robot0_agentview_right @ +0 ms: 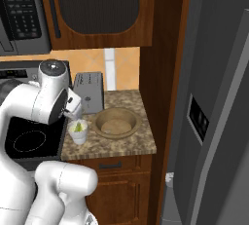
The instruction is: Grab a lemon wedge from the fridge and one ice cube from the ice bowl, and put them in the glass of lemonade.
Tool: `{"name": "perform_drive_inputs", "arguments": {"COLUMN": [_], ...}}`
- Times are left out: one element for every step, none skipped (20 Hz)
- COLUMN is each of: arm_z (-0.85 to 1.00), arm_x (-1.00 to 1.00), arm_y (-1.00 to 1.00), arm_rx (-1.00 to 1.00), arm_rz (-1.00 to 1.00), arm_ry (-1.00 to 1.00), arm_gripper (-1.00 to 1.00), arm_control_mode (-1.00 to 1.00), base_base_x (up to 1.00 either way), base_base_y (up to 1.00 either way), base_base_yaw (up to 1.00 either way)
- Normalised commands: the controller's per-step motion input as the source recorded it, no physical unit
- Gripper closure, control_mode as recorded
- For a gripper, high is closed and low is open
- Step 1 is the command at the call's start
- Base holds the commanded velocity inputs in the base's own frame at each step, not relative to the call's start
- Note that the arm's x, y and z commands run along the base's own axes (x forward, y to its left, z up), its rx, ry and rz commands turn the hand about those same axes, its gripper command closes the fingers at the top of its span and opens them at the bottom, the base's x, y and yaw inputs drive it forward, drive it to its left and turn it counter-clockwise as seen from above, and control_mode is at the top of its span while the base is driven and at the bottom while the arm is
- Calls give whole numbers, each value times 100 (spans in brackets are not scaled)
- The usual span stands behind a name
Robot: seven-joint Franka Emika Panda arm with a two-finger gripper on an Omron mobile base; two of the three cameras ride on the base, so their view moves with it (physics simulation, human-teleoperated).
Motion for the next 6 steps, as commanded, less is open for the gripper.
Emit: {"name": "perform_drive_inputs", "arguments": {"arm_z": [89,73,50,35,25,16], "arm_x": [-29,-27,-39,-51,-67,-71], "arm_y": [0,0,0,0,0,0], "arm_rx": [23,19,15,12,9,6], "arm_rz": [-10,-11,-12,-14,-16,-15], "arm_ry": [-15,-13,-12,-15,-18,-12], "arm_gripper": [-100,-100,-100,-100,-100,-100], "arm_control_mode": [-100,-100,-100,-100,-100,-100], "base_base_x": [0,0,0,0,0,0], "base_base_y": [0,0,0,0,0,0], "base_base_yaw": [0,0,0,0,0,0]}}
